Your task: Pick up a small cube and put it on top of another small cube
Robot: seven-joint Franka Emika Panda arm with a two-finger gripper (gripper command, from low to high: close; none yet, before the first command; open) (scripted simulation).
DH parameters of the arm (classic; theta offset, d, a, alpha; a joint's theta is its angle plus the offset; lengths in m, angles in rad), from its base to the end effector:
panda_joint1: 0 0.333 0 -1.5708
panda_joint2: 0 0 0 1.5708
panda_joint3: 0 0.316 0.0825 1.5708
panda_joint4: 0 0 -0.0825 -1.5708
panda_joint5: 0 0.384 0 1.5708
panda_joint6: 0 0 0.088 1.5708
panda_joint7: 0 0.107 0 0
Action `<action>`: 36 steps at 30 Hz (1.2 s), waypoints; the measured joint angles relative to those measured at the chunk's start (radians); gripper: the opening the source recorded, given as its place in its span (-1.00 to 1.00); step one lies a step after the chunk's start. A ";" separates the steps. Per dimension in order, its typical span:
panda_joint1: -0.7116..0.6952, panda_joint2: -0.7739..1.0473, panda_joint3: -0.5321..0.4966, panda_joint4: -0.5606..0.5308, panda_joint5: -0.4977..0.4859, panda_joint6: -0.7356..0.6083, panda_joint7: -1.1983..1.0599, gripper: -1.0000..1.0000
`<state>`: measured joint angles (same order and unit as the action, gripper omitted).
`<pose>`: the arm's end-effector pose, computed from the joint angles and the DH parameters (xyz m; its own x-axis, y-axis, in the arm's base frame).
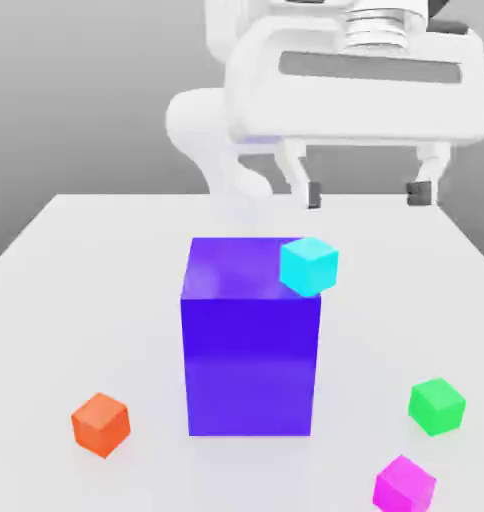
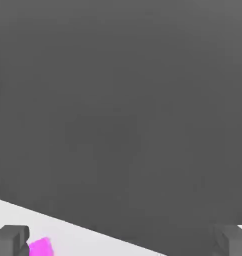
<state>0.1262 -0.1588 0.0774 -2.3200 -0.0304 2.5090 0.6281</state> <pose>0.5048 0.1053 0.4420 0.8683 -0.3973 0.2969 -0.3616 -0.9168 -0.1693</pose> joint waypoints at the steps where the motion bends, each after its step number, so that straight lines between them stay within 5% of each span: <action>1: 0.006 0.036 0.006 -0.001 -0.003 0.012 -0.009 0.00; 17: 0.120 0.618 0.028 0.012 -0.096 0.255 -0.079 0.00; 18: 0.126 0.649 0.021 0.019 -0.103 0.279 -0.075 -1.00; 29: 0.108 0.534 0.046 -0.007 -0.074 0.188 -0.097 -1.00; 36: 0.101 0.417 0.131 -0.087 -0.089 0.147 -0.333 -1.00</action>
<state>0.2269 0.2586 0.2088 -2.4067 -0.1191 2.6559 0.2948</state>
